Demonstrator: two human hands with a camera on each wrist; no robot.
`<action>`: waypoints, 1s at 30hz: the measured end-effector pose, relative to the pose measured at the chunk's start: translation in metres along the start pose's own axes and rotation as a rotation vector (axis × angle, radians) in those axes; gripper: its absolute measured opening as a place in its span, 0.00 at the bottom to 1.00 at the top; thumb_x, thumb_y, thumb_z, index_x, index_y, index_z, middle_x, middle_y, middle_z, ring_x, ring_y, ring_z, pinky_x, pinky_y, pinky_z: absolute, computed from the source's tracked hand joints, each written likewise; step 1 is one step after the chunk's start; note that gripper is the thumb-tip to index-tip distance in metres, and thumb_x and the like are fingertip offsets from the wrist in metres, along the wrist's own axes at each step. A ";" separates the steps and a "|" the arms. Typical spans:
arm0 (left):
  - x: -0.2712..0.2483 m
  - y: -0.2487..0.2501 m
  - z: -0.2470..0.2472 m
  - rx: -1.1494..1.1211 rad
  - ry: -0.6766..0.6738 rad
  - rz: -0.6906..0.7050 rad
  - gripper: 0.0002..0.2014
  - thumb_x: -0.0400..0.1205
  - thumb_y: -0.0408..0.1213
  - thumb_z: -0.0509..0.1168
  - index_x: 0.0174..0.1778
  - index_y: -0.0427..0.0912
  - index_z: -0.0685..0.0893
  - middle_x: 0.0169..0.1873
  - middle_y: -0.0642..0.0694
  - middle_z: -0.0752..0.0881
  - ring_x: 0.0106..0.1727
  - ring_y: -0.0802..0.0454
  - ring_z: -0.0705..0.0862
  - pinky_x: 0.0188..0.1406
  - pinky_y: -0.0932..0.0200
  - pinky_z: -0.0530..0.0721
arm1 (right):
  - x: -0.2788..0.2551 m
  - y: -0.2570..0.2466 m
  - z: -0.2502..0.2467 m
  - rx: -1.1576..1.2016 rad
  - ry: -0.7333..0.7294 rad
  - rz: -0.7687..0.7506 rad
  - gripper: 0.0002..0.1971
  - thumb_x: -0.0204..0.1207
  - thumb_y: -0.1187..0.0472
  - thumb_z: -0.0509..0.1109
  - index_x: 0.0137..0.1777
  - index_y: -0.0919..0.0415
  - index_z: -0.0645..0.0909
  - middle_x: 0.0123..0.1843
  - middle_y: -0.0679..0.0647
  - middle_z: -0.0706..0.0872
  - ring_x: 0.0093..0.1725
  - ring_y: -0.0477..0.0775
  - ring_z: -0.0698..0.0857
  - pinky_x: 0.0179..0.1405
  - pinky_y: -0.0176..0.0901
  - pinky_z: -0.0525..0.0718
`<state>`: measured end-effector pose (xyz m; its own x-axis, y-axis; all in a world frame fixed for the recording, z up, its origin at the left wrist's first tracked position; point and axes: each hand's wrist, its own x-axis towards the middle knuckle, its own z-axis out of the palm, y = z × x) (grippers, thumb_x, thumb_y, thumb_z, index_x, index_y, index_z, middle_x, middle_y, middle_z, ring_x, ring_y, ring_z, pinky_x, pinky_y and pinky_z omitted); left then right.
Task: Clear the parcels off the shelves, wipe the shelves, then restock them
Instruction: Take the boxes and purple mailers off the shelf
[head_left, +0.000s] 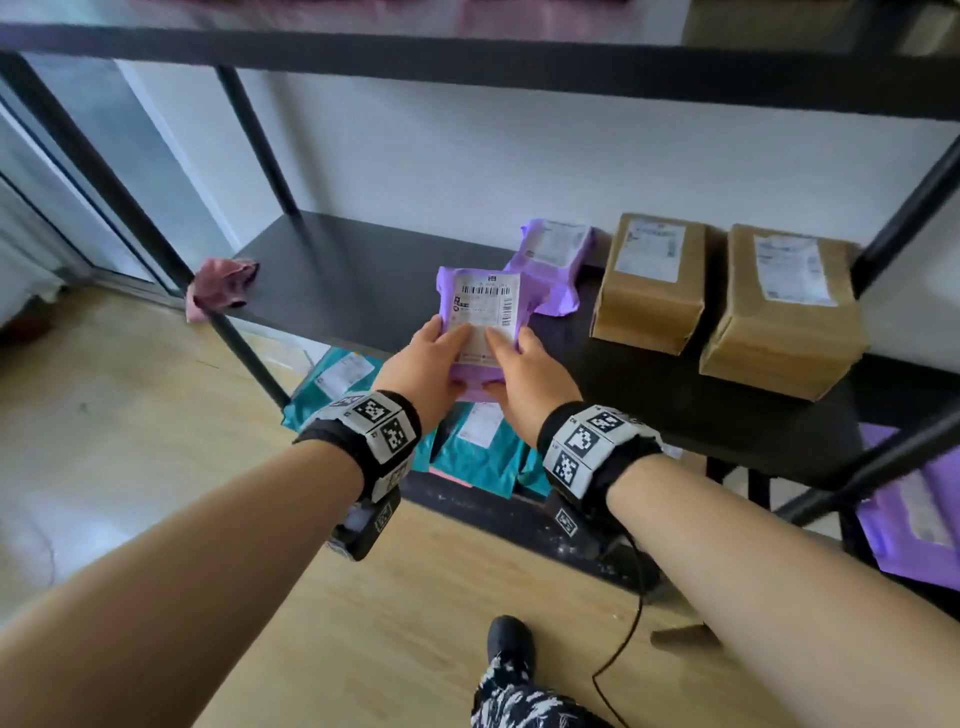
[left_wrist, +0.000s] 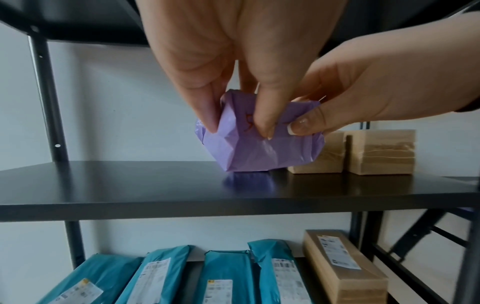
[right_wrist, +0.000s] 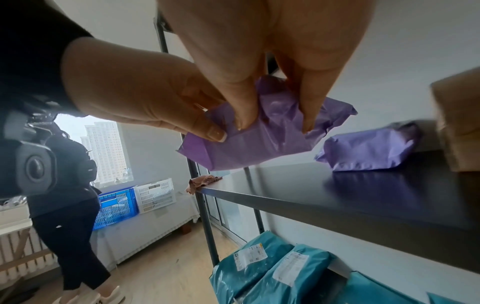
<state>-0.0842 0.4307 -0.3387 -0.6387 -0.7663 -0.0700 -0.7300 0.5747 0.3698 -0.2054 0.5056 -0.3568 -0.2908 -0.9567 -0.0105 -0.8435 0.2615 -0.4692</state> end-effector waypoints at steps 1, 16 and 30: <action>0.015 -0.009 -0.003 -0.007 -0.011 0.003 0.29 0.76 0.36 0.67 0.75 0.47 0.69 0.73 0.43 0.68 0.66 0.38 0.77 0.61 0.43 0.81 | 0.017 -0.002 0.004 0.004 -0.003 -0.007 0.25 0.81 0.61 0.61 0.77 0.54 0.62 0.69 0.59 0.68 0.58 0.65 0.80 0.57 0.53 0.80; 0.179 -0.123 -0.018 0.011 -0.205 0.090 0.31 0.73 0.29 0.62 0.73 0.52 0.71 0.71 0.47 0.72 0.68 0.43 0.77 0.62 0.48 0.80 | 0.195 -0.018 0.057 -0.054 -0.097 0.135 0.28 0.78 0.67 0.62 0.78 0.57 0.62 0.73 0.62 0.64 0.61 0.66 0.80 0.63 0.54 0.79; 0.280 -0.135 -0.022 0.223 -0.323 0.347 0.29 0.85 0.37 0.57 0.82 0.44 0.57 0.82 0.39 0.53 0.78 0.40 0.65 0.75 0.49 0.67 | 0.264 -0.003 0.043 -0.149 -0.004 0.300 0.26 0.80 0.70 0.61 0.78 0.62 0.63 0.84 0.63 0.46 0.72 0.67 0.72 0.71 0.53 0.73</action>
<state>-0.1593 0.1326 -0.3878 -0.8690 -0.4121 -0.2737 -0.4735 0.8532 0.2186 -0.2599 0.2465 -0.3961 -0.5351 -0.8344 -0.1322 -0.7772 0.5476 -0.3100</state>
